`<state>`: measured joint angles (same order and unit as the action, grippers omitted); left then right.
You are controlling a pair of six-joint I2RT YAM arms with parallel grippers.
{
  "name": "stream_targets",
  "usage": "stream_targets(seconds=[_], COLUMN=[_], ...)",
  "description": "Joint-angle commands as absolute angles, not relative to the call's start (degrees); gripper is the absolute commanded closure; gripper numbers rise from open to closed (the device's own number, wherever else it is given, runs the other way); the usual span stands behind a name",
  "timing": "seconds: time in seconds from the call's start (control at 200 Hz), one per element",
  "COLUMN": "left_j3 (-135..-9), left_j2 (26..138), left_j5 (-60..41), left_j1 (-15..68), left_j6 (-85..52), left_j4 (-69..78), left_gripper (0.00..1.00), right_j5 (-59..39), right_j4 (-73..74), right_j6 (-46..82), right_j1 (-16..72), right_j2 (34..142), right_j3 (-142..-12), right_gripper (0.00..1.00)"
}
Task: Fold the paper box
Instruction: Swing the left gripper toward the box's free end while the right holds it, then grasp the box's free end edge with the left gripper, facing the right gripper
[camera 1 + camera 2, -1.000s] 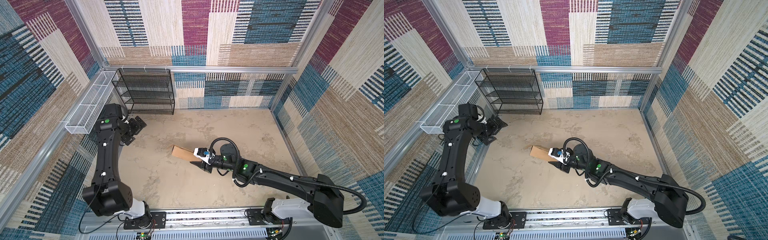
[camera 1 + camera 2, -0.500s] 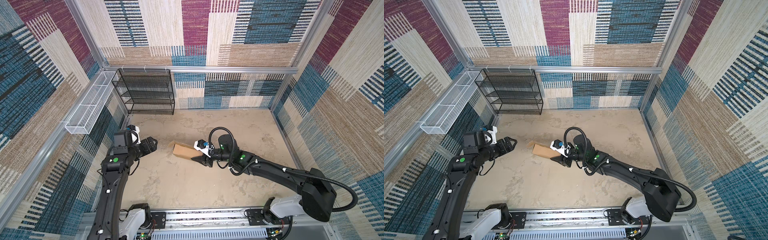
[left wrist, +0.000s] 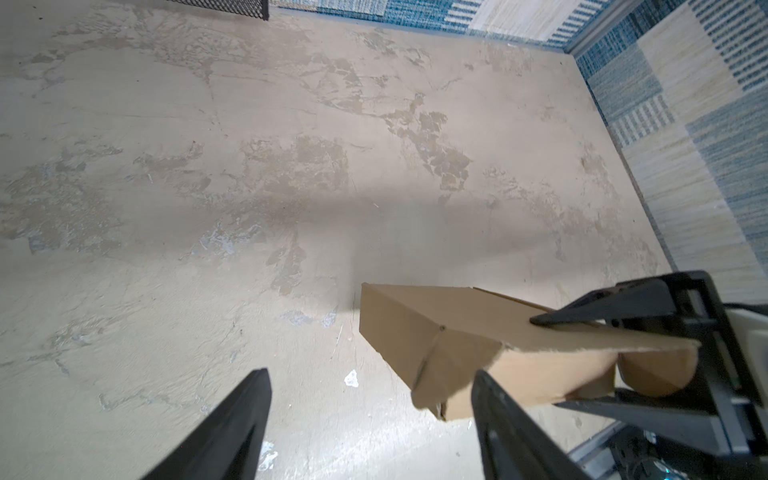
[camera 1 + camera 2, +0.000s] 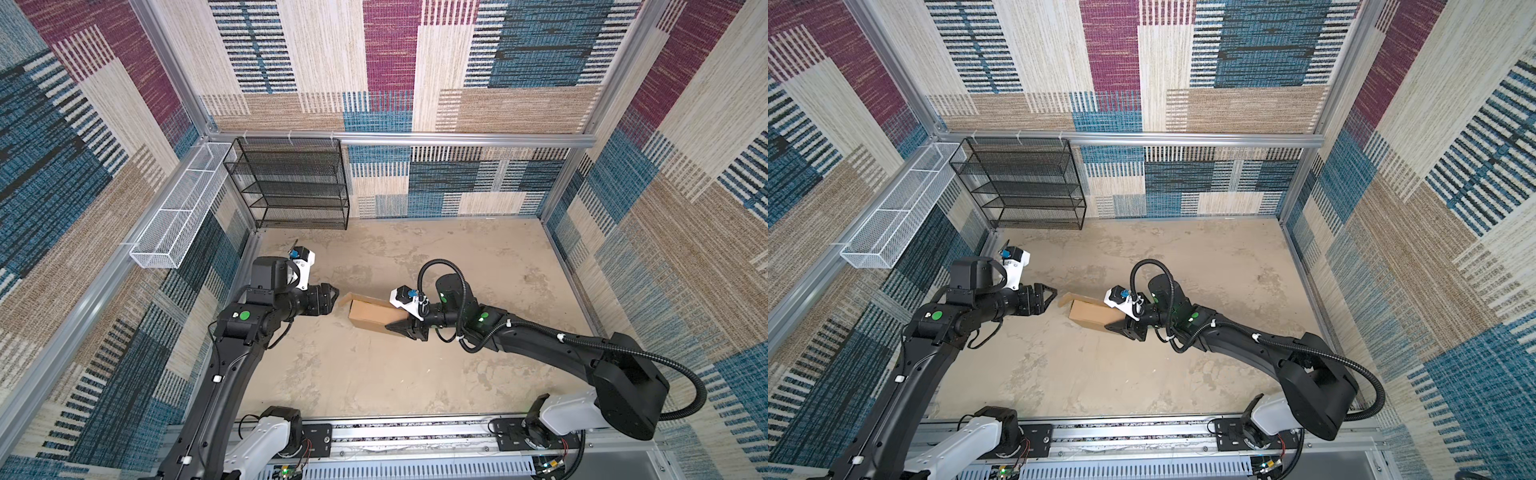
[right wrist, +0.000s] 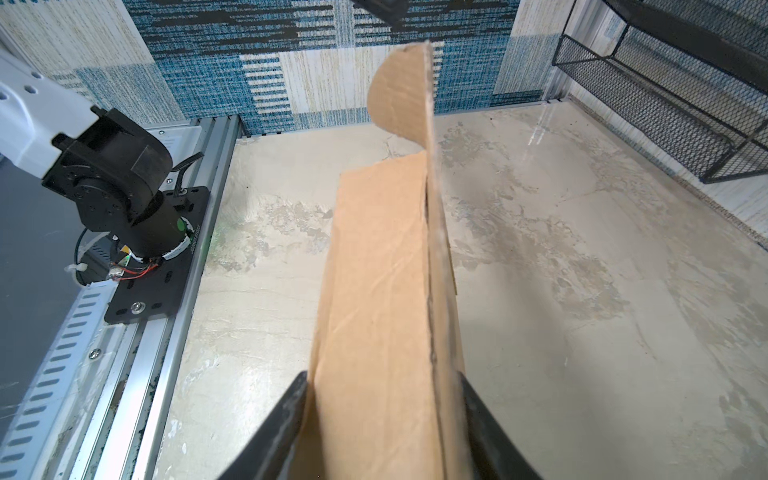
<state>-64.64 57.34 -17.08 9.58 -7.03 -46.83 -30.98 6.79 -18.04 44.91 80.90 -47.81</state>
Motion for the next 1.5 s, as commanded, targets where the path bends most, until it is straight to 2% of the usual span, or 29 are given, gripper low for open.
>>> stream_targets(seconds=[0.0, 0.19, 0.366, 0.756, 0.931, 1.232, 1.362, 1.437, 1.497], left_j3=[-66.4, -66.1, -65.7, -68.0, -68.0, -67.7, -66.9, -66.6, -66.4], left_j2=[58.1, 57.3, 58.8, 64.9, 65.6, 65.2, 66.0, 66.3, 66.4], left_j5=[-19.3, -23.3, -22.4, -13.7, -13.3, -14.2, -13.0, -11.8, -10.6], left_j1=[10.9, 12.8, 14.9, 20.1, 20.7, 23.6, 25.1, 26.0, 26.4], left_j6=[-1.0, 0.9, 1.9, 3.7, 3.0, 0.3, -0.5, -1.1, -1.4], left_j4=[-50.5, -53.2, -54.1, -52.1, -50.8, -49.6, -48.8, -48.2, -47.9], left_gripper=[0.24, 0.32, 0.47, 0.48, 0.61, 0.64, 0.7, 0.78, 0.78], right_j5=[-31.7, -31.5, -31.3, -31.4, -31.3, -30.2, -30.1, -30.2, -30.3], right_j4=[10.5, 10.6, 10.6, 10.6, 10.6, 10.4, 10.3, 10.3, 10.3], right_j6=[-17.3, -17.4, -17.6, -17.7, -17.7, -17.7, -17.7, -17.6, -17.6], right_j1=[44.8, 44.6, 44.6, 44.6, 44.6, 44.6, 44.6, 44.6, 44.6], right_j2=[80.5, 80.8, 81.1, 81.3, 81.3, 81.8, 82.0, 82.0, 82.0], right_j3=[-47.2, -47.4, -47.5, -47.8, -47.7, -48.2, -48.3, -48.3, -48.3], right_gripper=[0.69, 0.69, 0.7, 0.69, 0.69, 0.71, 0.71, 0.71, 0.71])
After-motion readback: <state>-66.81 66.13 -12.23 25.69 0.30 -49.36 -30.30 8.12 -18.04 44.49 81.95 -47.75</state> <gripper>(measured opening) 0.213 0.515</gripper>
